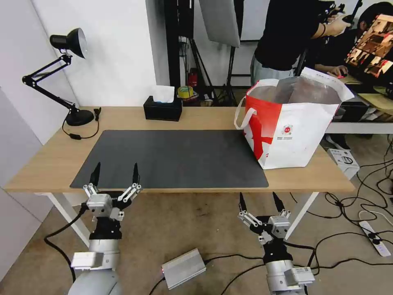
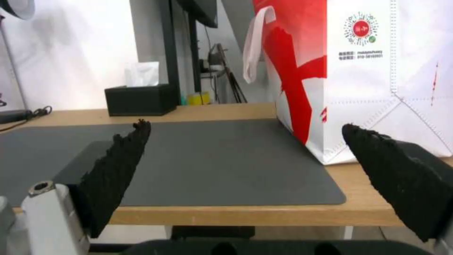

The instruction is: Pick up the trash from the table and place it into the takeout bag.

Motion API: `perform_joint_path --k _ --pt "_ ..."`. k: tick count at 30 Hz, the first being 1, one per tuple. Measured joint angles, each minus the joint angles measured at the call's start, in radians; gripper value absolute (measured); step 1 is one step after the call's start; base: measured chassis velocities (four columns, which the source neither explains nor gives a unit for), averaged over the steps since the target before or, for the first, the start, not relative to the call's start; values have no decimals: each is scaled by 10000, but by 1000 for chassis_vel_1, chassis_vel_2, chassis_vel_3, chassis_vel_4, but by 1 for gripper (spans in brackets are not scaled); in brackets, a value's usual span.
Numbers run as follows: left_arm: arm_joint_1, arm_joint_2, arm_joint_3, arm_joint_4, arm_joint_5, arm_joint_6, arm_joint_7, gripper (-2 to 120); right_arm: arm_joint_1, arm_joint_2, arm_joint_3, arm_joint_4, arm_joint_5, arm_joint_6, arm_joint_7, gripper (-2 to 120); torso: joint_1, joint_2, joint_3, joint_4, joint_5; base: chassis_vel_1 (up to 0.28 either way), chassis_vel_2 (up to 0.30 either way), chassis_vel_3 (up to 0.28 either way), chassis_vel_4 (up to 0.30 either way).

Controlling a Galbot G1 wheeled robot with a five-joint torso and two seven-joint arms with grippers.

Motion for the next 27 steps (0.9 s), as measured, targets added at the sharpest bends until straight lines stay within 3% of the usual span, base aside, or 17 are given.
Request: perform_joint_path --k 12,27 --pt "889 -866 400 407 732 -599 -155 100 1 0 0 0 0 0 0 100 0 0 0 0 0 0 0 0 0" --pt "1274 -1273 734 851 1293 -911 -202 100 1 0 0 0 0 0 0 100 0 -1 0 0 -1 0 0 0 0"
